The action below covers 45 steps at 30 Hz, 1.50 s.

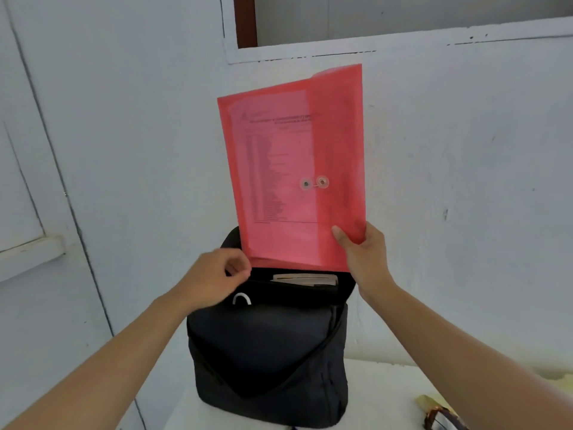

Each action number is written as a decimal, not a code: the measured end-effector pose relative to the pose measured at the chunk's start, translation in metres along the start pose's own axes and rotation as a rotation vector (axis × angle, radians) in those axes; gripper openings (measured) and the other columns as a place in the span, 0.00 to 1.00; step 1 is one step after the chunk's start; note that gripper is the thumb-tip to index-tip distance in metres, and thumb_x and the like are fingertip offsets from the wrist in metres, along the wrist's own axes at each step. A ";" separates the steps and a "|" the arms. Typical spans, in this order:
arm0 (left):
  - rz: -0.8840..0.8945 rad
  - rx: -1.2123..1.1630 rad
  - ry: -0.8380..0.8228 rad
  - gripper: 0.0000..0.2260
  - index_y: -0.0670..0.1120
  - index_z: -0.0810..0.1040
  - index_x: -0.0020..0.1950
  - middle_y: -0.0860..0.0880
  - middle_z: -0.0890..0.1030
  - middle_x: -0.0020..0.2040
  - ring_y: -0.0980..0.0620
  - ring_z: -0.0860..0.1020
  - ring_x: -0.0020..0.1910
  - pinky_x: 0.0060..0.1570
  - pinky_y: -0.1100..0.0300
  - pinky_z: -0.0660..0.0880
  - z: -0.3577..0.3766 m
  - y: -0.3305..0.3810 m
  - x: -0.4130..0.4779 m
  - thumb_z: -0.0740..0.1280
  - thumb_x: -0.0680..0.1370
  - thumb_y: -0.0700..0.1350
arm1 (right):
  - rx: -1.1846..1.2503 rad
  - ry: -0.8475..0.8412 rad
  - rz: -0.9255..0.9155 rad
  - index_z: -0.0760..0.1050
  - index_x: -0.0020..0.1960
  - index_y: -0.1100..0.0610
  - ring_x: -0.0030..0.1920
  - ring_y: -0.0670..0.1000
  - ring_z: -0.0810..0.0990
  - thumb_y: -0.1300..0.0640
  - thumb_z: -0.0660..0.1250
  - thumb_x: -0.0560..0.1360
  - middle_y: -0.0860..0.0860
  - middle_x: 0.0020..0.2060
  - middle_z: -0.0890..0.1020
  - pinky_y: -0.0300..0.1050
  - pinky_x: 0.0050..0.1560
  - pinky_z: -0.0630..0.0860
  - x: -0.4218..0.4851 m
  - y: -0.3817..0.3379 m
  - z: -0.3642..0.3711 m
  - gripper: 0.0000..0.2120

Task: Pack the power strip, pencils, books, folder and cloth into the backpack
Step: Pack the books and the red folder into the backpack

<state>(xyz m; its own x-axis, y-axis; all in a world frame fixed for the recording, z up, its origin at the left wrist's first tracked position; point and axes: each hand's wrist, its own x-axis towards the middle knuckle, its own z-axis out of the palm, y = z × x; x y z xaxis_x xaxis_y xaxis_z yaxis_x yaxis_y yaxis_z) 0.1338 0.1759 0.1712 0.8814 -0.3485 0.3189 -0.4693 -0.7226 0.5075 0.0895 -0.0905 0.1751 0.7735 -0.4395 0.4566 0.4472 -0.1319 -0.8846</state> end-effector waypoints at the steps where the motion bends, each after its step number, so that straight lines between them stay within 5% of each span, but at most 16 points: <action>1: 0.020 0.041 -0.045 0.06 0.57 0.80 0.47 0.57 0.83 0.49 0.61 0.80 0.50 0.52 0.62 0.76 0.006 -0.005 0.004 0.71 0.80 0.46 | -0.009 0.004 -0.008 0.77 0.48 0.46 0.49 0.49 0.84 0.55 0.71 0.78 0.47 0.48 0.85 0.50 0.53 0.82 0.003 0.003 0.002 0.05; 3: 0.036 0.145 -0.143 0.06 0.56 0.79 0.57 0.56 0.81 0.57 0.59 0.79 0.57 0.60 0.60 0.75 0.019 -0.015 0.014 0.70 0.81 0.49 | -0.023 0.000 -0.027 0.76 0.49 0.45 0.49 0.49 0.84 0.54 0.71 0.78 0.47 0.49 0.84 0.49 0.53 0.82 0.007 0.008 0.006 0.05; 7: 0.009 0.286 -0.291 0.26 0.52 0.68 0.77 0.54 0.71 0.71 0.53 0.71 0.69 0.71 0.57 0.68 0.040 -0.027 0.029 0.66 0.81 0.59 | -0.067 -0.019 -0.065 0.75 0.48 0.44 0.49 0.48 0.84 0.53 0.70 0.79 0.45 0.48 0.84 0.45 0.51 0.81 0.012 0.019 0.007 0.06; 16: 0.031 0.279 -0.157 0.27 0.58 0.72 0.67 0.56 0.71 0.57 0.54 0.70 0.61 0.63 0.60 0.70 0.050 -0.048 0.035 0.76 0.72 0.59 | 0.083 0.023 0.028 0.76 0.51 0.45 0.47 0.40 0.84 0.53 0.72 0.77 0.43 0.49 0.84 0.34 0.45 0.78 0.019 0.045 0.005 0.06; 22: 0.015 0.299 -0.291 0.49 0.61 0.57 0.80 0.54 0.67 0.73 0.50 0.66 0.72 0.75 0.48 0.62 0.048 -0.051 0.036 0.68 0.63 0.74 | 0.095 0.061 -0.007 0.76 0.50 0.45 0.45 0.37 0.83 0.54 0.70 0.78 0.42 0.48 0.84 0.30 0.43 0.77 0.019 0.049 0.009 0.06; 27: 0.054 0.405 -0.438 0.44 0.62 0.47 0.83 0.54 0.59 0.81 0.48 0.59 0.79 0.77 0.40 0.50 0.050 -0.035 0.051 0.71 0.75 0.63 | -0.023 0.067 -0.123 0.76 0.50 0.43 0.47 0.40 0.83 0.53 0.69 0.79 0.41 0.47 0.84 0.36 0.49 0.79 0.021 0.044 0.010 0.04; 33: 0.016 0.307 -0.423 0.44 0.56 0.52 0.83 0.51 0.60 0.80 0.46 0.62 0.78 0.77 0.37 0.53 0.088 -0.011 0.067 0.64 0.74 0.73 | -0.205 0.013 -0.237 0.79 0.56 0.49 0.46 0.41 0.82 0.53 0.68 0.80 0.39 0.44 0.83 0.36 0.50 0.79 0.023 0.043 0.014 0.06; 38: 0.081 0.364 -0.198 0.30 0.57 0.70 0.72 0.55 0.71 0.64 0.51 0.75 0.62 0.70 0.44 0.63 0.104 -0.014 0.055 0.62 0.76 0.72 | -0.278 0.042 -0.280 0.78 0.53 0.50 0.42 0.43 0.80 0.53 0.68 0.80 0.41 0.40 0.82 0.35 0.44 0.78 0.031 0.043 0.011 0.03; 45: 0.195 0.359 -0.066 0.29 0.57 0.75 0.65 0.56 0.71 0.53 0.53 0.74 0.51 0.59 0.52 0.72 0.106 -0.018 0.039 0.58 0.75 0.75 | -0.397 -0.115 -0.236 0.82 0.53 0.55 0.38 0.34 0.79 0.56 0.70 0.78 0.39 0.37 0.81 0.26 0.39 0.71 0.036 0.060 0.043 0.06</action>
<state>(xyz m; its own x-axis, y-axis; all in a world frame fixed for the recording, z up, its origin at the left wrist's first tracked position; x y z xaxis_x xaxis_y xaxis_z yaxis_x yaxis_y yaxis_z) 0.1827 0.1120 0.0901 0.7848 -0.5288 0.3232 -0.5898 -0.7974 0.1275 0.1632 -0.0755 0.1426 0.7261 -0.2585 0.6372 0.4280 -0.5553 -0.7130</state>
